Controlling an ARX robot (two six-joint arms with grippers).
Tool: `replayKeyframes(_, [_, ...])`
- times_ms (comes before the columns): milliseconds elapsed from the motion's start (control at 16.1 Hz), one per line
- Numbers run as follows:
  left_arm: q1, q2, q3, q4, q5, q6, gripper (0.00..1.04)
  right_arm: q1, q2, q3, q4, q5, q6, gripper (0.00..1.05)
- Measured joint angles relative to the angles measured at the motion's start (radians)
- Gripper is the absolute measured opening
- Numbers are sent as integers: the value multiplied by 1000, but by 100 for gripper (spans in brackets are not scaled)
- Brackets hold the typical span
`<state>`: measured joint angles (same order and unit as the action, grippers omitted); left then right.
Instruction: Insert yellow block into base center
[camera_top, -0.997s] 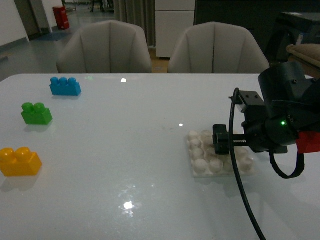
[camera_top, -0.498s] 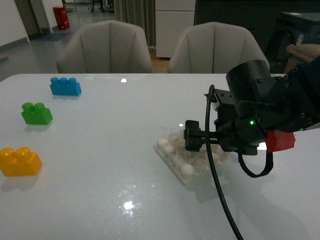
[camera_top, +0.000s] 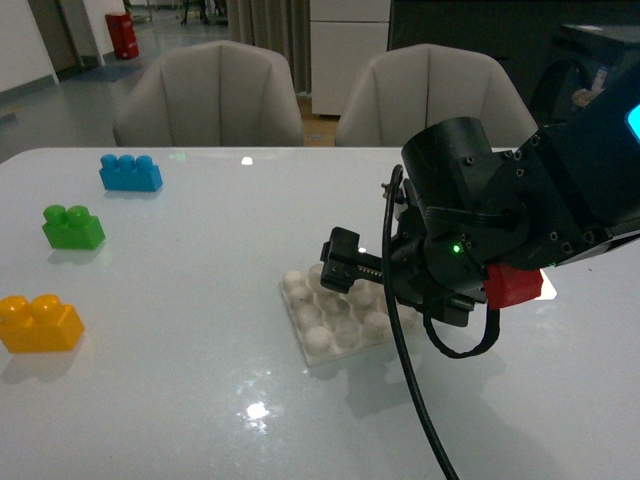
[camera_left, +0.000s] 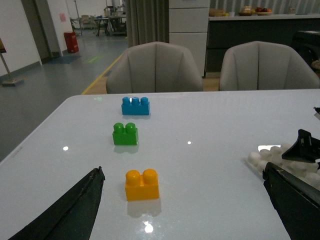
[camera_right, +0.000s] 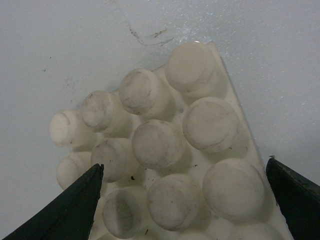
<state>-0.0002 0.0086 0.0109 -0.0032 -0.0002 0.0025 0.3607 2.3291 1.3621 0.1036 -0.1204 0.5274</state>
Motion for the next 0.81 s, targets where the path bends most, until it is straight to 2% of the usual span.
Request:
replayKeyframes(311, [0, 0, 0, 0, 0, 0, 98, 24, -8, 2, -5, -5, 76, 98])
replayKeyframes(498, [0, 0, 0, 0, 0, 0, 98, 0, -47, -54, 14, -10, 95, 98])
replayKeyframes(623, [0, 0, 0, 0, -1, 0, 98, -70, -102, -138, 55, -3, 113, 98])
replayKeyframes(810, [0, 0, 0, 0, 0, 0, 98, -238, -294, -269, 134, 8, 108, 98])
